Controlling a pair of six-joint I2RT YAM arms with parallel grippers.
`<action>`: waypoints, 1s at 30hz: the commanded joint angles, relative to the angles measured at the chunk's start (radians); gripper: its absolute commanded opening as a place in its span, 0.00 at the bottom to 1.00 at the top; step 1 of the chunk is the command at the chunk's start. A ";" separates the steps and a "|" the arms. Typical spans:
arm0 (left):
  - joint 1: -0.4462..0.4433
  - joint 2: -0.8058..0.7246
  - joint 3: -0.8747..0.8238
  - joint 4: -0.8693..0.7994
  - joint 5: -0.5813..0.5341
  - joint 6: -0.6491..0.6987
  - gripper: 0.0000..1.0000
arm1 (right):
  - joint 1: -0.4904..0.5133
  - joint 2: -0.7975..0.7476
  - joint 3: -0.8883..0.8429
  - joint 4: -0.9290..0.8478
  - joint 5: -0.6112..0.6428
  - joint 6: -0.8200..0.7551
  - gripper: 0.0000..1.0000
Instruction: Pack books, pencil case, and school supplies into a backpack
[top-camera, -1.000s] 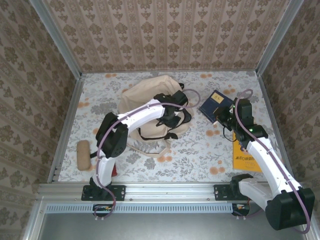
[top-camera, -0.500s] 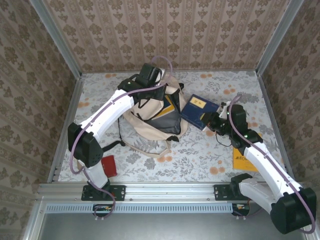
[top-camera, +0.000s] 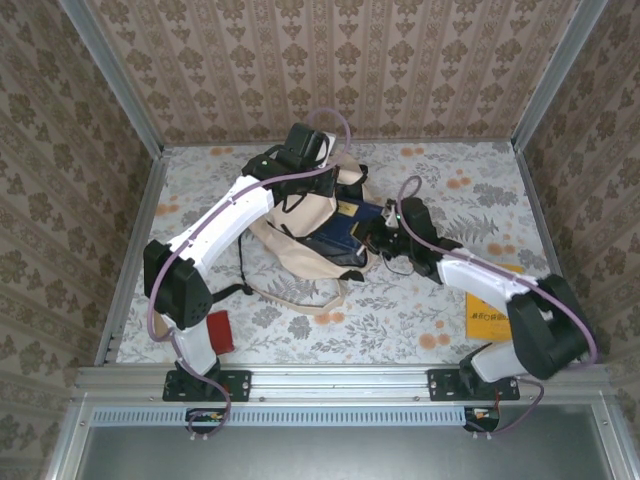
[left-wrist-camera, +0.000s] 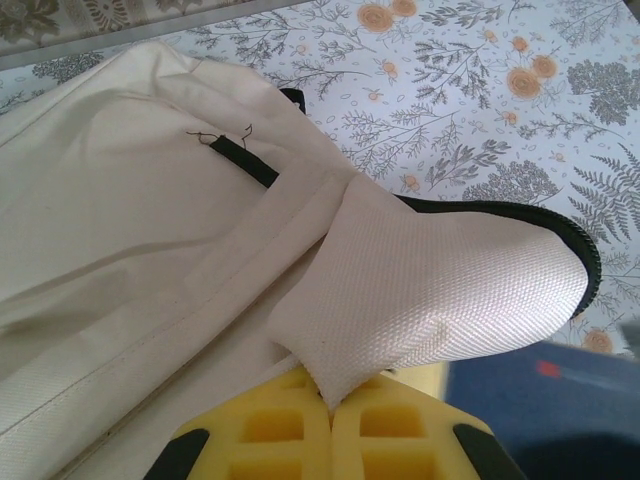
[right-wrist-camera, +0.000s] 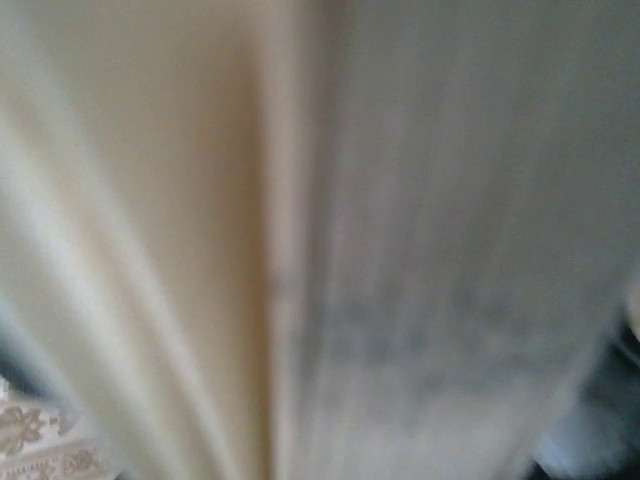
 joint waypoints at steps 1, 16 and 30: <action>0.001 -0.027 0.045 0.077 0.041 -0.033 0.01 | 0.023 0.112 0.114 0.236 0.092 0.046 0.06; 0.064 -0.050 0.021 0.105 0.111 -0.125 0.01 | 0.096 0.687 0.549 0.211 0.304 0.250 0.13; 0.118 -0.059 -0.039 0.144 0.137 -0.153 0.01 | 0.052 0.327 0.246 -0.004 0.161 0.158 0.70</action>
